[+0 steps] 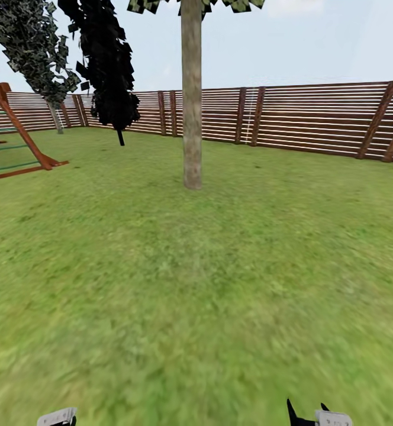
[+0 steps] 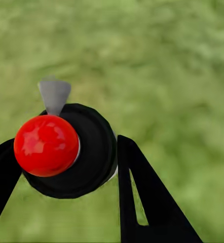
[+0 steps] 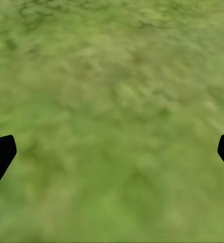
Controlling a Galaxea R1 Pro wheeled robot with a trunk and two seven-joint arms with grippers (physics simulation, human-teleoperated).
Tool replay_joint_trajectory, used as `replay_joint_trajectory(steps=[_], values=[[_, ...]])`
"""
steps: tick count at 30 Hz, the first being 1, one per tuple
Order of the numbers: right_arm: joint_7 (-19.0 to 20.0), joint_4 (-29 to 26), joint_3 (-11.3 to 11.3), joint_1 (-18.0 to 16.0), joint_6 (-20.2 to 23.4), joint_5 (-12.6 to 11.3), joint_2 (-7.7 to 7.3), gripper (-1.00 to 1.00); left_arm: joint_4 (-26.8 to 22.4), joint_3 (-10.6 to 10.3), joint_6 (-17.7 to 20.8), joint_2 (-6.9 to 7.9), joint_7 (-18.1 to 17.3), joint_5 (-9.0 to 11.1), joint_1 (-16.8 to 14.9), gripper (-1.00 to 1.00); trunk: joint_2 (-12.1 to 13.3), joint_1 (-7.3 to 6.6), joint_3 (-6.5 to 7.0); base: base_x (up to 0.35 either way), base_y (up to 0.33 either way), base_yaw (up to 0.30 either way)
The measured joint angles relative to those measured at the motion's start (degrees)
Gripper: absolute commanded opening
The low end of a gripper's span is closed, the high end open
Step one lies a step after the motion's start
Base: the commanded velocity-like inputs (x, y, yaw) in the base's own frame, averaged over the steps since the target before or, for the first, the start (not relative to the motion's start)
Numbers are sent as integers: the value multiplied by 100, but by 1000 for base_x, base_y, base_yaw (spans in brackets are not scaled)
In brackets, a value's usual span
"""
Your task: In the garden, pick up the pesticide atomizer on the floor and spray pesticide onto both trees until each tree trunk is fully covered.
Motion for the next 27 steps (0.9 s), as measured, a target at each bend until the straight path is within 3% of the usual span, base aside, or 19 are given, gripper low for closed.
replay_joint_trajectory(steps=[6, 22, 27], values=[[0, 1, -2, 0, 16, 0, 101, 100, 0, 1, 0, 0, -2, 0, 1, -100, 0, 0, 0, 340, 0, 0], [-7, -34, -29, 0, 18, -25, 106, 100, 0, 1, 0, -1, 20, 0, 3, -100, 0, 0, 0, 340, 0, 1], [-10, -34, -28, -1, 8, -25, 106, 100, -2, 0, 0, 0, 17, 0, 2, -100, 0, 0, 0, 339, 0, 193]])
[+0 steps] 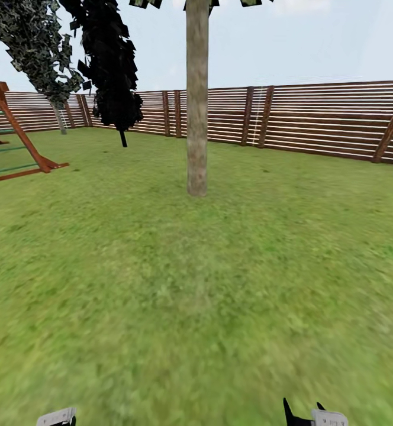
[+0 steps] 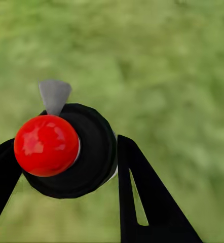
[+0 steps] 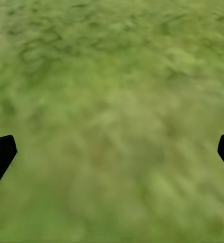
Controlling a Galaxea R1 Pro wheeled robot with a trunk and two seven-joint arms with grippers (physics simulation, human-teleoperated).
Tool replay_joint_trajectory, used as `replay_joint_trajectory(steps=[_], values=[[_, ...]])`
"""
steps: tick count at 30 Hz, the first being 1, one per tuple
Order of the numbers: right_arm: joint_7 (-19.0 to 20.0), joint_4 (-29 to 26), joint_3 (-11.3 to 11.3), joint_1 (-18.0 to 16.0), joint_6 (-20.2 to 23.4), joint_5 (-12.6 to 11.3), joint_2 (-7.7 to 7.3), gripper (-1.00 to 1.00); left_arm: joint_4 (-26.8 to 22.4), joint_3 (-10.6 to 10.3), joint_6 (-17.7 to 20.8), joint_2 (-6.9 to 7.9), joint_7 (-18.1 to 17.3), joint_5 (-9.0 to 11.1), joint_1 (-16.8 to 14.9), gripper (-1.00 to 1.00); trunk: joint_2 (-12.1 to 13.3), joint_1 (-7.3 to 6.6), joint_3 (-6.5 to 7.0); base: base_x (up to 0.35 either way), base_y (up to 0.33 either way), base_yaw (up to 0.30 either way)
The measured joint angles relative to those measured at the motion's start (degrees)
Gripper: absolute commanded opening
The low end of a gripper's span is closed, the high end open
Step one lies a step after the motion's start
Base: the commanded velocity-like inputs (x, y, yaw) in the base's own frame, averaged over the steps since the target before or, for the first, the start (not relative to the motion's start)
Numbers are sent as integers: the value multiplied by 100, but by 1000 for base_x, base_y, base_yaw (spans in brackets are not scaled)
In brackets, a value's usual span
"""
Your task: In the garden, pick up the pesticide atomizer on the floor and spray pesticide onto both trees until each tree trunk is fully covered.
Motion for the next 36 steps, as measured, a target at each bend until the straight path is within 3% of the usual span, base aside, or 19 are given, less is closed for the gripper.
replay_joint_trajectory(steps=[11, 36], values=[[0, 0, 0, 0, 0, 0, 0, 100, 0, 0, 0, 0, 3, 0, 2, -100, 0, 0, 0, 339, 0, 260], [-1, -2, -1, 1, -1, -1, -17, 100, 1, 0, 0, 0, -3, 0, 1, -100, 0, 0, 0, 340, 0, 6]])
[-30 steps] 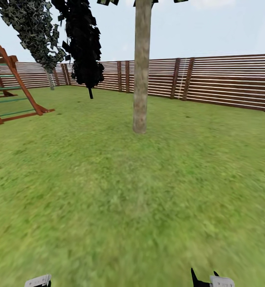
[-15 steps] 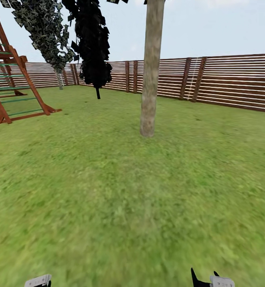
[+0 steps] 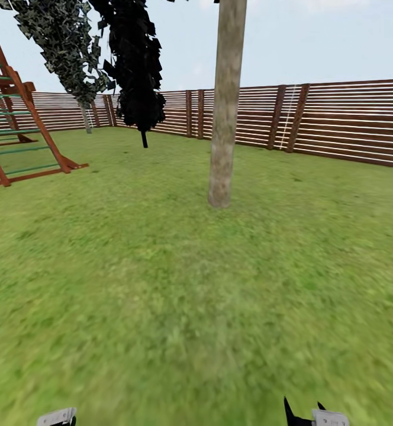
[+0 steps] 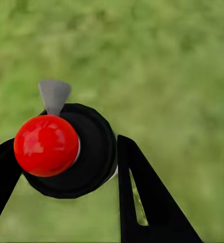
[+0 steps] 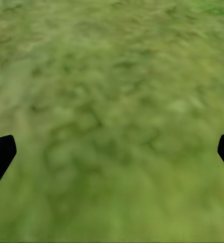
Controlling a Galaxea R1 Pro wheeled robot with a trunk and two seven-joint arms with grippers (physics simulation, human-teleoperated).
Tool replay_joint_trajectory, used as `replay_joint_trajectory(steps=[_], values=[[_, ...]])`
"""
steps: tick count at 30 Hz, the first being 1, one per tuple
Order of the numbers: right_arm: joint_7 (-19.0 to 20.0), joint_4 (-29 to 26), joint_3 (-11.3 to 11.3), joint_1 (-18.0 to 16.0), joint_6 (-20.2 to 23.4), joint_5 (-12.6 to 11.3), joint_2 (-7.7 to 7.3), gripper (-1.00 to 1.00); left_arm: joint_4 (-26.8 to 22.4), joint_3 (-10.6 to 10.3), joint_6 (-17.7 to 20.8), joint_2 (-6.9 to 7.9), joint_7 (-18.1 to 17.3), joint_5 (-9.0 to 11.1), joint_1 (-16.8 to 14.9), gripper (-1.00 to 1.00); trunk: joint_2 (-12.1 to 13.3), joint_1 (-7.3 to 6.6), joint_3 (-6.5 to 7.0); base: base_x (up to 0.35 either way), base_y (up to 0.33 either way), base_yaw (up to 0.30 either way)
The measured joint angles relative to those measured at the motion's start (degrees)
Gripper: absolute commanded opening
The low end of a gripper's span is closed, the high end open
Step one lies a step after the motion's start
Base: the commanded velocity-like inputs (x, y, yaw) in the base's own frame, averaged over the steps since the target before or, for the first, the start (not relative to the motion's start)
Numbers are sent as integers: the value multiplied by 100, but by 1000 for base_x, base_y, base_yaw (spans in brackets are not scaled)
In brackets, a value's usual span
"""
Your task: In the garden, pick up the pesticide atomizer on the floor and spray pesticide onto both trees until each tree trunk is fully covered.
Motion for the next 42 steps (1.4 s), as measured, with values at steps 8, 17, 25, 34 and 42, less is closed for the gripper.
replay_joint_trajectory(steps=[8, 17, 25, 34, 42], values=[[0, 0, 1, 0, 0, 8, -35, 100, 0, 0, 0, 0, 5, 0, 0, -100, 0, 0, 0, 340, 0, 0], [0, 0, 3, 0, 0, 9, -37, 100, 0, 0, 0, 0, 5, 0, -3, -100, 0, 0, 0, 340, 0, 0], [0, -1, 2, 1, 0, 5, -34, 100, 1, 6, 0, 0, 8, 0, -4, -100, 0, 0, 0, 340, 0, -54], [0, -1, 2, 1, 0, 2, -30, 100, 1, 4, 0, 0, 8, 0, -3, -100, 0, 0, 0, 340, 0, -244], [0, 0, 1, 0, 0, 2, -28, 100, 0, 5, 0, 0, 8, 0, -2, -100, 0, 0, 0, 340, 0, -15]])
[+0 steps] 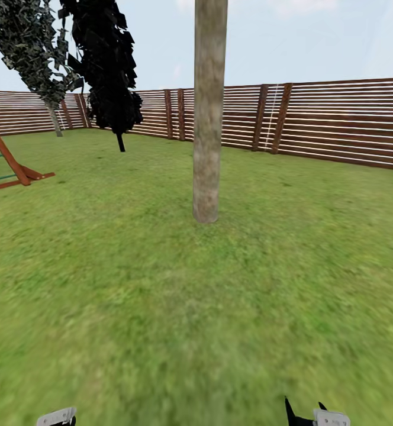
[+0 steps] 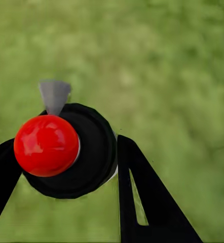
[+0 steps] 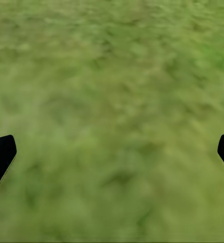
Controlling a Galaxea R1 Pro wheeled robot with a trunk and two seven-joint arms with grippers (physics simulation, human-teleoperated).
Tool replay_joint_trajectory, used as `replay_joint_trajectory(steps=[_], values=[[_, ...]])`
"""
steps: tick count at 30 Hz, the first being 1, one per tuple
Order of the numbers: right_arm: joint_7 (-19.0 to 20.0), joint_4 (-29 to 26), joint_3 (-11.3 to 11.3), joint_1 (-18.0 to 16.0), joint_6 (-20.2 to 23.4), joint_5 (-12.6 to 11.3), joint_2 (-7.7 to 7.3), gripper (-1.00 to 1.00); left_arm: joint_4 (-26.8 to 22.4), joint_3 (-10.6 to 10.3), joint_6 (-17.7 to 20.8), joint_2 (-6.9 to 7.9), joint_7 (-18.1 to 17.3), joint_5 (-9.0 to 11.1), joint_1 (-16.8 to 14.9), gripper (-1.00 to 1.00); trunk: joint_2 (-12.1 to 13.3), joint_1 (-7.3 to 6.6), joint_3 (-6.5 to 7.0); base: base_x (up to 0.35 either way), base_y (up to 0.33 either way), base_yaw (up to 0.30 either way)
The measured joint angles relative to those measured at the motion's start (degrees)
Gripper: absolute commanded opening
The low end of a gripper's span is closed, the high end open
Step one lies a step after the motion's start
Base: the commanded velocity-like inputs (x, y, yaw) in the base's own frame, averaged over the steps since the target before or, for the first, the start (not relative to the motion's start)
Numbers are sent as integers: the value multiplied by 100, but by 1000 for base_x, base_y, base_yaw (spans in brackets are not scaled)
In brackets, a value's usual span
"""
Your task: In the garden, pick up the pesticide atomizer on the floor and spray pesticide onto both trees until each tree trunk is fully covered.
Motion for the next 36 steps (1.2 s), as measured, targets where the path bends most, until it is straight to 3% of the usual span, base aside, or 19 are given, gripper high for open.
replay_joint_trajectory(steps=[11, 36], values=[[0, -1, 9, 1, 0, 1, 0, 100, 0, 4, 0, 0, 0, 0, 0, -100, 0, 0, 0, 340, 0, -91], [0, 0, 9, 0, 0, 2, 0, 100, 0, -1, 0, 0, 0, 0, 0, -100, 0, 0, 0, 340, 0, -2]])
